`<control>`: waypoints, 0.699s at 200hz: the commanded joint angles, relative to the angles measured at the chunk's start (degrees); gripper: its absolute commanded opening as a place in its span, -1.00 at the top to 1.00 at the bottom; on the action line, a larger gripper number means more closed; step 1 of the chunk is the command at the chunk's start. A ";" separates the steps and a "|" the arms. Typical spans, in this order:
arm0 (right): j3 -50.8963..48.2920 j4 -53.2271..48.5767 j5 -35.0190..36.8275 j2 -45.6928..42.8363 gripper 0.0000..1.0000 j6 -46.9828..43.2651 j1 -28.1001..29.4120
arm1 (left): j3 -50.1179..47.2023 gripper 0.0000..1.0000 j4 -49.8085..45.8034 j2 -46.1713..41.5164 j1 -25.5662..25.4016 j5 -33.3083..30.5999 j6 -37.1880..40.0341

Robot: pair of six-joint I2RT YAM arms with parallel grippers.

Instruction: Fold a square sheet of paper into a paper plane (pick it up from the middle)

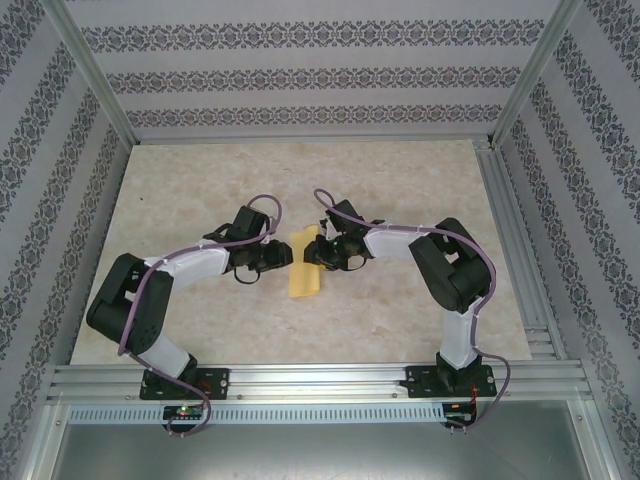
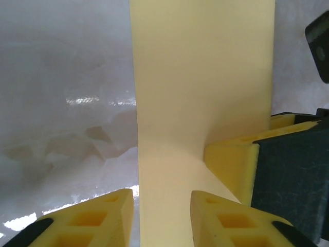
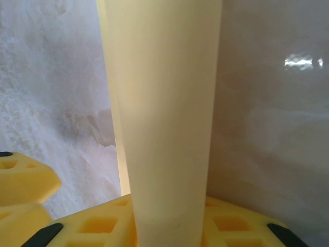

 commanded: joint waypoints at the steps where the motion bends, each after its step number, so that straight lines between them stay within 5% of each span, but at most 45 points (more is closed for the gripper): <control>1: -0.63 -0.48 1.54 0.93 0.41 -0.70 -0.50 | 2.08 0.43 4.10 2.10 -0.96 0.19 -1.22; 43: -0.49 -1.06 2.33 1.62 0.44 0.04 -0.57 | 2.69 0.66 4.47 4.12 -1.43 0.16 -1.68; 140: -0.72 -3.17 5.47 3.46 0.43 2.20 -0.93 | -2.07 0.47 4.03 -4.38 -0.79 -10.58 -6.13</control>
